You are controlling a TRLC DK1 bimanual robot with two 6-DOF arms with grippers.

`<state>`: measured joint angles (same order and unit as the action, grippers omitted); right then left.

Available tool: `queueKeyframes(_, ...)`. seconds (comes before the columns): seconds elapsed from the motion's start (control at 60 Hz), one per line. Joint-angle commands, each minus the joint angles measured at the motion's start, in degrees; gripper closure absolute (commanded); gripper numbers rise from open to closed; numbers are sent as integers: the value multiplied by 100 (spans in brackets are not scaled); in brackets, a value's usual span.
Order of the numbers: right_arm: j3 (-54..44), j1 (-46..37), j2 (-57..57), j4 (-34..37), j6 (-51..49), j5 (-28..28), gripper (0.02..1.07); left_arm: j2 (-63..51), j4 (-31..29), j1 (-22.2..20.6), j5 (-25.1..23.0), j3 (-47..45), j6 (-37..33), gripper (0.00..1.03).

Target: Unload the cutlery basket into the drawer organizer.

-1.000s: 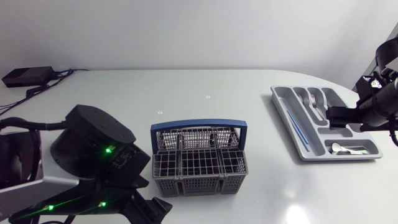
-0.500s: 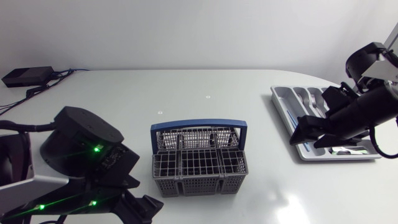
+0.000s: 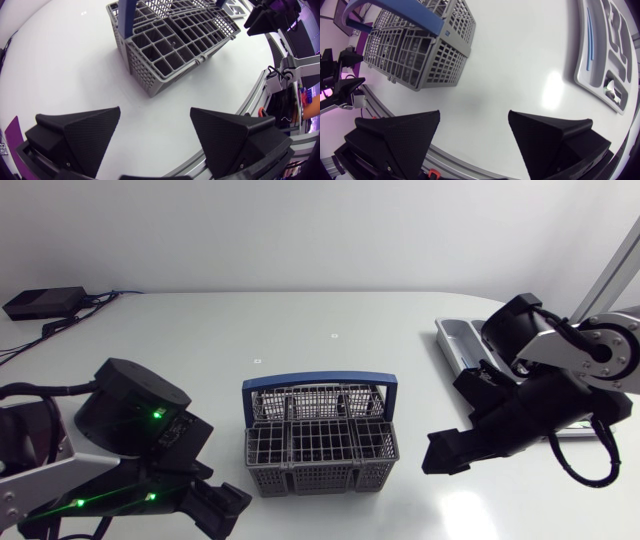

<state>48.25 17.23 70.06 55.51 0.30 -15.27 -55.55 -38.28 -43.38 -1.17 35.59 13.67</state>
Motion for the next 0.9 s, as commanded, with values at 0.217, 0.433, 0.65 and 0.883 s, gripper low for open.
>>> queueKeyframes(0.217,-527,667,-300,-427,498,-47,8,-70,251,189,3,-272,-14,5)
queueKeyframes(0.433,-773,957,-625,-769,920,-29,8,-70,286,321,3,-299,-14,5)
queueKeyframes(0.65,-843,1168,-775,-866,1157,-11,8,-105,515,347,91,-404,13,5)
queueKeyframes(0.883,-1116,1388,-1434,-1086,1324,182,7,18,524,479,108,-439,-14,6)
